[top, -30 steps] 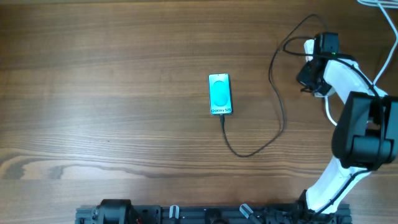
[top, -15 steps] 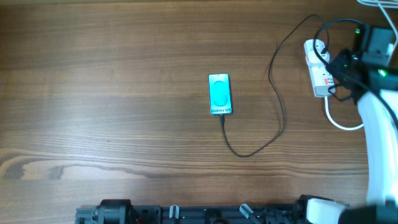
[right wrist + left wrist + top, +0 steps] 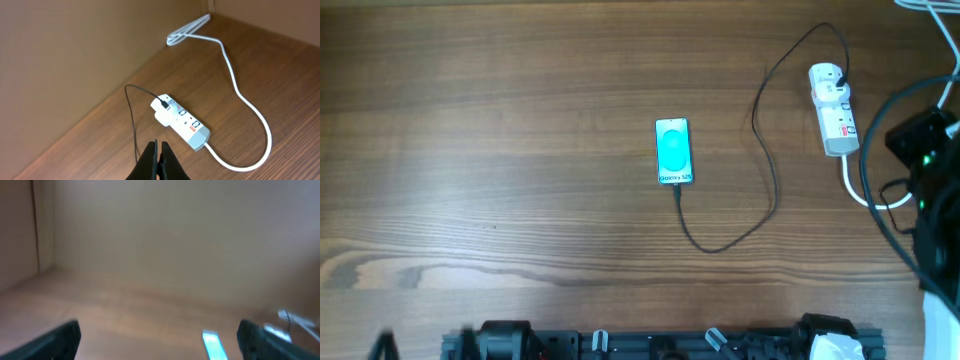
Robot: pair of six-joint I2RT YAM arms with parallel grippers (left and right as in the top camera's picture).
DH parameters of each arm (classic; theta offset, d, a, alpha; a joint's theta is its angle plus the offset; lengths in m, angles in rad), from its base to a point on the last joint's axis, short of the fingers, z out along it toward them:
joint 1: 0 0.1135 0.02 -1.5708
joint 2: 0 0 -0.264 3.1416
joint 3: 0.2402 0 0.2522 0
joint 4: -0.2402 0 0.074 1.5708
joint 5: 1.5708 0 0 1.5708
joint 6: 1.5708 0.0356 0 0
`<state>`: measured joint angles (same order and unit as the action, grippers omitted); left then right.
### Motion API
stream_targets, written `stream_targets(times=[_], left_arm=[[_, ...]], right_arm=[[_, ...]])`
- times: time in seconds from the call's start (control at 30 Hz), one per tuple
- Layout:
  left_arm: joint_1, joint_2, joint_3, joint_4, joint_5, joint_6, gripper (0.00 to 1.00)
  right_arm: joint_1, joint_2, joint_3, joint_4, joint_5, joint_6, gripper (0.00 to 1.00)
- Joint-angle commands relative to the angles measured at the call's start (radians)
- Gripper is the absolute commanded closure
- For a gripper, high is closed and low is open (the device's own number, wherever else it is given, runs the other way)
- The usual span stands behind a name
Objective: Plug charger to phone and switch on socket
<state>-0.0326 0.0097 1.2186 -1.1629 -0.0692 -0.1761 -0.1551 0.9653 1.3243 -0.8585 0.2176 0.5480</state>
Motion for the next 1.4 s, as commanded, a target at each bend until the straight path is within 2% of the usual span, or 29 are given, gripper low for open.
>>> stream_targets(times=[0.0,0.13,0.33,0.5,0.7,0.93,1.07,1.27,1.37], left_arm=[[-0.005,-0.004,-0.23,0.282,0.106,0.013,0.0],[-0.005,-0.004,-0.478,0.584,0.196,0.012,0.0],[-0.005,-0.004,-0.814,0.953,0.219,0.012,0.0],[-0.005,-0.004,-0.991,1.139,0.219,0.012,0.0],[-0.005,-0.004,-1.131,1.223,0.214,0.012,0.0],[-0.005,-0.004,-1.213,1.253,0.214,0.012,0.0],[-0.005,-0.004,-1.213,1.239,0.214,0.012,0.0],[-0.005,-0.004,-1.213,1.099,0.215,0.011,0.0],[-0.005,0.006,-1.213,1.099,0.218,0.011,0.0]], right_arm=[[0.0,-0.071,0.002,0.001,0.014,-0.022,0.96],[0.0,-0.093,0.002,-0.001,0.014,-0.022,0.95],[0.0,-0.092,0.002,-0.026,0.014,-0.023,0.95],[0.0,-0.092,0.002,-0.026,0.013,-0.024,0.96],[0.0,-0.092,0.002,-0.031,0.013,-0.024,0.96],[0.0,-0.092,0.002,-0.041,0.013,-0.024,0.96],[0.0,-0.095,0.003,-0.046,0.013,-0.025,0.96],[0.0,-0.13,0.003,-0.05,0.014,-0.024,0.95],[0.0,-0.146,0.003,-0.052,0.014,-0.025,0.91]])
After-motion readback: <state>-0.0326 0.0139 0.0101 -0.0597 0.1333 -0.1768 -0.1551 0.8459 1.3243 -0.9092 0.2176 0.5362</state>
